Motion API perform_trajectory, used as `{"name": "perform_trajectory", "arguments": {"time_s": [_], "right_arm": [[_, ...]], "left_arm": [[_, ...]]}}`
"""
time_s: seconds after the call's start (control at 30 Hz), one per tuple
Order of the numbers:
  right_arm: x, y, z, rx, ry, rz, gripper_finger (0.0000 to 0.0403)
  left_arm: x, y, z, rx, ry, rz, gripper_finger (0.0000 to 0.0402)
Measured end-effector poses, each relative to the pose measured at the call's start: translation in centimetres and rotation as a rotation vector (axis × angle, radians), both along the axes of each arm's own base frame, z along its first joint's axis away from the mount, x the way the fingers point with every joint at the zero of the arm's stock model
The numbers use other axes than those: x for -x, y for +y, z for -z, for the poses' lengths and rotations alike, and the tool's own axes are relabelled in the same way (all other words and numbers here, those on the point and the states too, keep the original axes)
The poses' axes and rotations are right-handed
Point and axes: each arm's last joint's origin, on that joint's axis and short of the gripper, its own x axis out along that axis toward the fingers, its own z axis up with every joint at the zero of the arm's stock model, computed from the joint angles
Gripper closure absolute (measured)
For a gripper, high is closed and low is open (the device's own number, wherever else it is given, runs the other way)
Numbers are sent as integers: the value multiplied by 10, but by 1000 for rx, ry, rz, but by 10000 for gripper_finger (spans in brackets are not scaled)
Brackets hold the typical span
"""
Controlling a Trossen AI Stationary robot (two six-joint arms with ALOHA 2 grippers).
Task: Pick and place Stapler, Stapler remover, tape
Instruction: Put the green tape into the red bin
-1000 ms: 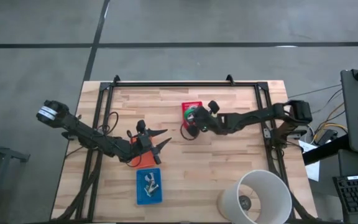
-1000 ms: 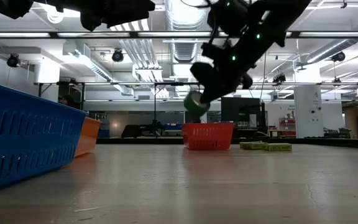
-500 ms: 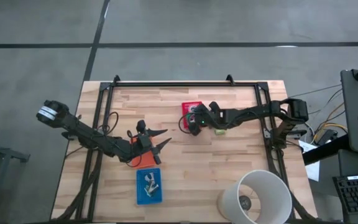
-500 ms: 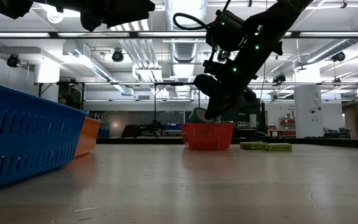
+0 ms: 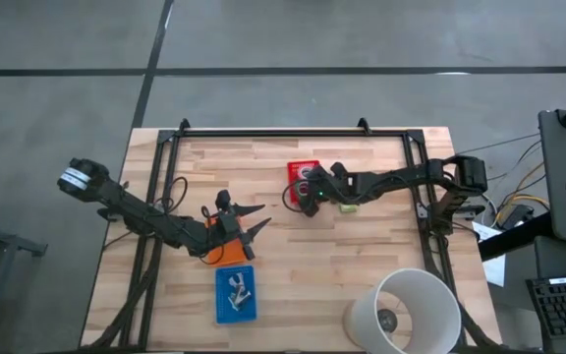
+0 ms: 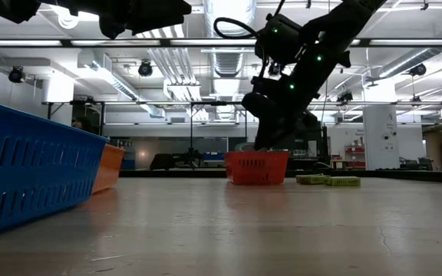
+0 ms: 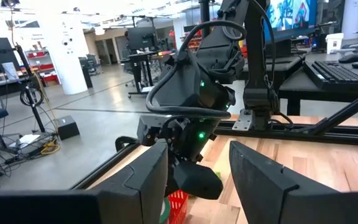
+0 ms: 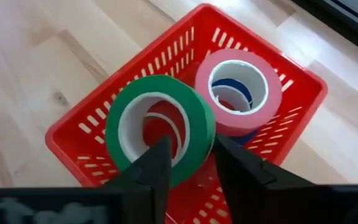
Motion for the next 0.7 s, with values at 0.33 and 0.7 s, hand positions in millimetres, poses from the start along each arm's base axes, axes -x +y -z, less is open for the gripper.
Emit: {"name": "perform_trajectory", "arguments": {"time_s": [0.33,0.7], "right_arm": [[-7,5,-8,-109,-44,-97,222],[0,8,-21,-128,-52,-97,244]], "left_arm": [[0,0,1,-4,9,0,227],[0,0,1,-6,15,0,227]]}}
